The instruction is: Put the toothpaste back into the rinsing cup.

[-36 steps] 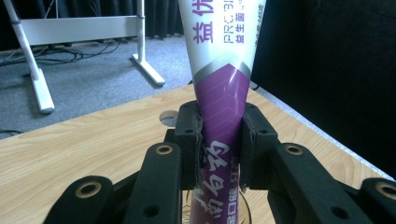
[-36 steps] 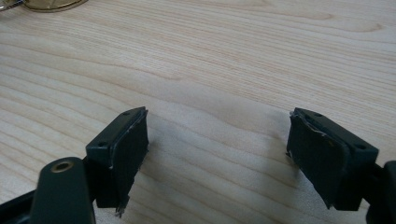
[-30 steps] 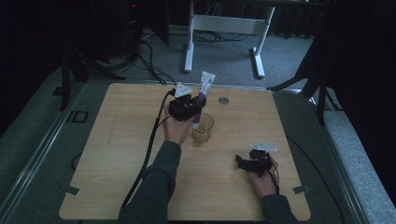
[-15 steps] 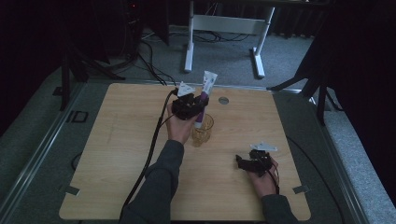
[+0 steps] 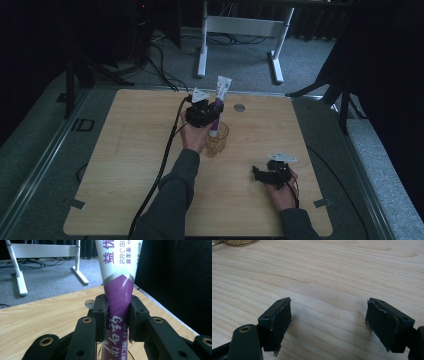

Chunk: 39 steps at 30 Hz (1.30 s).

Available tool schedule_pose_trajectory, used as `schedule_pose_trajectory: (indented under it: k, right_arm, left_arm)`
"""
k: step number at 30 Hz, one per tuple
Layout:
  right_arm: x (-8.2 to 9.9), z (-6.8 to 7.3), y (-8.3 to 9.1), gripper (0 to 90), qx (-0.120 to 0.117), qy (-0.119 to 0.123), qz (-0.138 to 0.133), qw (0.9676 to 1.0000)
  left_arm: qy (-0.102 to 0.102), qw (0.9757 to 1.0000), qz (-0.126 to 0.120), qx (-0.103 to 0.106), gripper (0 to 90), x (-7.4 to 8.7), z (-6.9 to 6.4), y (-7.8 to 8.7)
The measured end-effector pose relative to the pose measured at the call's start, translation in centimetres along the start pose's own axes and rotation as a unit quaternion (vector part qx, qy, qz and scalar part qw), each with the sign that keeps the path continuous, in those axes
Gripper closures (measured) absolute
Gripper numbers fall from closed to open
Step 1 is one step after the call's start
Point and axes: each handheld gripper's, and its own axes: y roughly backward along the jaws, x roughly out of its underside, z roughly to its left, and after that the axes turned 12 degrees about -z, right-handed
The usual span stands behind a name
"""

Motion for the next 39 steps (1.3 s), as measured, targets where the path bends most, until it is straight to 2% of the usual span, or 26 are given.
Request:
schedule_pose_trajectory:
  k: [6,15,24,25,31,36,38,39]
  right_arm:
    - [0.0,0.0,0.0,20.4,0.000,0.000,0.000,1.0000]
    - [0.0,0.0,0.0,20.4,0.000,-0.002,0.001,1.0000]
    - [0.0,0.0,0.0,20.4,0.000,-0.001,0.000,1.0000]
    - [0.0,0.0,0.0,20.4,0.000,-0.001,0.000,1.0000]
    - [0.0,0.0,0.0,20.4,0.000,-0.001,0.001,1.0000]
    - [0.0,0.0,0.0,20.4,-0.001,-0.001,0.001,1.0000]
    - [0.0,0.0,0.0,20.4,-0.001,-0.001,0.001,1.0000]
    - [0.0,0.0,0.0,20.4,-0.001,-0.001,0.001,1.0000]
  left_arm:
    - [-0.002,1.0000,0.000,0.004,70.8,0.2,-0.2,-0.2]
    - [-0.005,0.9998,0.018,0.007,70.3,0.9,-0.2,-0.6]
    - [-0.035,0.9983,0.046,0.010,69.7,1.8,-0.9,-0.9]
    - [-0.045,0.9977,0.051,0.007,69.4,2.2,-1.0,-0.8]
    - [-0.044,0.9970,0.064,0.001,68.7,3.0,-0.8,-0.5]
    - [-0.058,0.9948,0.083,-0.001,66.6,4.0,-0.8,-0.3]
    - [-0.070,0.9932,0.093,-0.007,65.3,4.5,-0.9,-0.2]
    - [-0.070,0.9933,0.092,-0.007,64.3,4.6,-0.8,-0.1]
